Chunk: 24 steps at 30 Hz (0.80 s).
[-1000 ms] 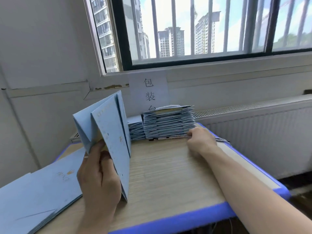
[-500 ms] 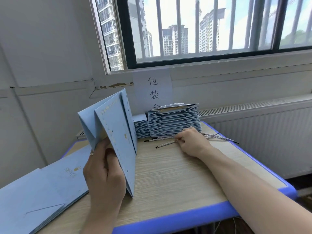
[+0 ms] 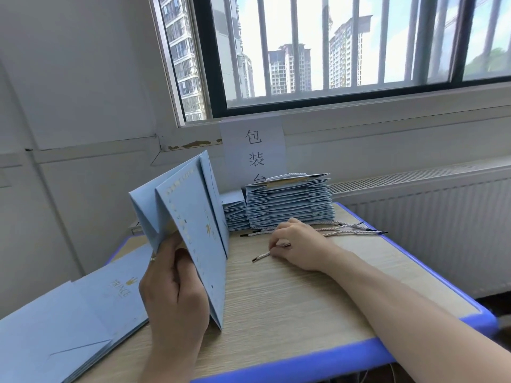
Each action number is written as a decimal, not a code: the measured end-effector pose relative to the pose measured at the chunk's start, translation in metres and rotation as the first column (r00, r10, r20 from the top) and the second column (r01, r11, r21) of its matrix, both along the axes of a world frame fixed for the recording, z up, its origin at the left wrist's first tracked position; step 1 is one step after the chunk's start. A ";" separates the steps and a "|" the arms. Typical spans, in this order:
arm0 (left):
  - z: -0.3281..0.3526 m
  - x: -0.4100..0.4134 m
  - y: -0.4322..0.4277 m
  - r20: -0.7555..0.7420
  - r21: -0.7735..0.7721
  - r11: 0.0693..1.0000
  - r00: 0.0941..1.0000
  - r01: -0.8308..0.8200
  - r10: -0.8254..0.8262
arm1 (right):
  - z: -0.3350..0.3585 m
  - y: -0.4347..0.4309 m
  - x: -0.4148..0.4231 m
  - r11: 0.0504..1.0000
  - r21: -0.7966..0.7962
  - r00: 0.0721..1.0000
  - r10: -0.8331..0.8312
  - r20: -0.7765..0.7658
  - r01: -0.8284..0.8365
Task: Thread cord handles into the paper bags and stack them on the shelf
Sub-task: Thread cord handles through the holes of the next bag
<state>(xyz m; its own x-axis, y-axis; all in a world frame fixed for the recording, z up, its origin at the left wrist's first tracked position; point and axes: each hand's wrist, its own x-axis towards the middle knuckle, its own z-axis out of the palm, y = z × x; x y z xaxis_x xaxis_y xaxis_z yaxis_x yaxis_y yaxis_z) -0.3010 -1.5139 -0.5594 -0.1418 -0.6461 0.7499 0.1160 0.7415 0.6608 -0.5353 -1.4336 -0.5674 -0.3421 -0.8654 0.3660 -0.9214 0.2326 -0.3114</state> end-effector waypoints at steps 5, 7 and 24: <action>-0.001 0.000 -0.002 -0.010 0.009 1.000 1.000 0.012 -0.012 | 0.006 -0.003 0.021 0.997 -0.034 0.991 0.069 0.116 -0.065; 0.000 -0.001 -0.002 -0.015 0.010 1.000 1.000 0.014 -0.014 | 0.010 -0.002 0.029 0.993 -0.081 0.975 0.095 0.199 -0.080; -0.003 -0.001 -0.006 -0.036 0.010 0.999 0.998 0.048 -0.048 | 0.023 0.007 0.054 0.922 -0.341 0.946 0.259 0.194 -0.182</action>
<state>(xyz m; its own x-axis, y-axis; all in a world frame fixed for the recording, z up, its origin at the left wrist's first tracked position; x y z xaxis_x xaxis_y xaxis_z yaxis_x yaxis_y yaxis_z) -0.3021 -1.5204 -0.5628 -0.1462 -0.6477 0.7477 0.1746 0.7271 0.6640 -0.4813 -1.4270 -0.5448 -0.2638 -0.7812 0.5658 -0.8311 -0.1136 -0.5443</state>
